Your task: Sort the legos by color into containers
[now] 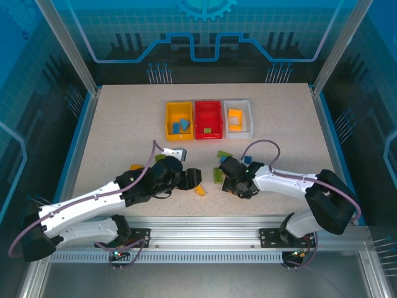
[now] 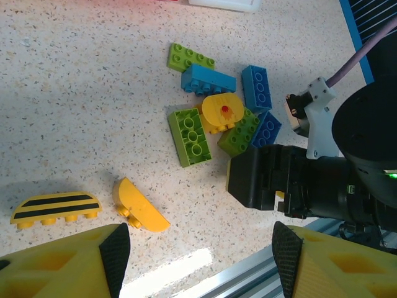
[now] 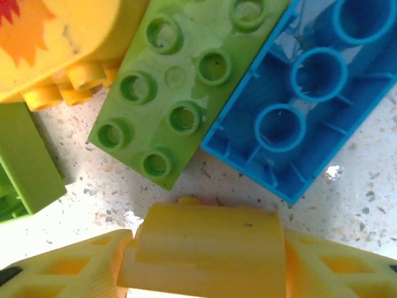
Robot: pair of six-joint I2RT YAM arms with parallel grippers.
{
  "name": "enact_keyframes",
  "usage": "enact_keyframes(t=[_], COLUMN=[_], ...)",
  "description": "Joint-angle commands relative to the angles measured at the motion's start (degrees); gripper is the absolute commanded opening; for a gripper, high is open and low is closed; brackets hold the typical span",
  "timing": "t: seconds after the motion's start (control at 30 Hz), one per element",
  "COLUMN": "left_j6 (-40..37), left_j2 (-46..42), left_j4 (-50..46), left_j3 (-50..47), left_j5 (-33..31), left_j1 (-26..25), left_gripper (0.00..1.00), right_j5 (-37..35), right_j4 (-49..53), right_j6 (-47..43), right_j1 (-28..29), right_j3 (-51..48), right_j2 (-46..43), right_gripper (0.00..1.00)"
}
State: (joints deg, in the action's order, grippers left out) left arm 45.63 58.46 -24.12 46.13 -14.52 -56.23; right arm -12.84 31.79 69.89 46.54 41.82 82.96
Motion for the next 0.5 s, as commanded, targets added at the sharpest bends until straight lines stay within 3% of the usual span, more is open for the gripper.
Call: enact_keyframes(t=[0.0,0.13,0.27,0.37,0.47], left_j6=[0.52,0.47,-0.08,-1.31,-2.85], left_j2=[-0.62,-1.17,-1.88,-1.4,0.46], left_j4=[1.34,1.32,1.37,2.67,3.72], left_j3=[-0.26,0.18,2.09,4.61,7.88], left_j5=[-0.59,-1.02,-2.63,-4.23,-5.83], left_j1=[-0.55,-0.55,-0.53,-0.55,-0.55], left_gripper=[0.66,0.66,0.66,0.66,0.66], right_j5=[-0.75,-4.4,-10.36,-10.91,-4.99], right_j4=[-0.12,4.66,11.92,12.94,9.95], right_j6=[0.24,-1.69,-6.25,-13.93,-23.7], right_j1=[-0.67,0.63,1.25,-3.78,-11.49], right_j3=[0.1,2.16,7.34,13.15,20.09], right_j2=[0.09,-3.27,-10.43,-11.61,-6.05], right_gripper=[0.48,0.35,0.32,0.32,0.33])
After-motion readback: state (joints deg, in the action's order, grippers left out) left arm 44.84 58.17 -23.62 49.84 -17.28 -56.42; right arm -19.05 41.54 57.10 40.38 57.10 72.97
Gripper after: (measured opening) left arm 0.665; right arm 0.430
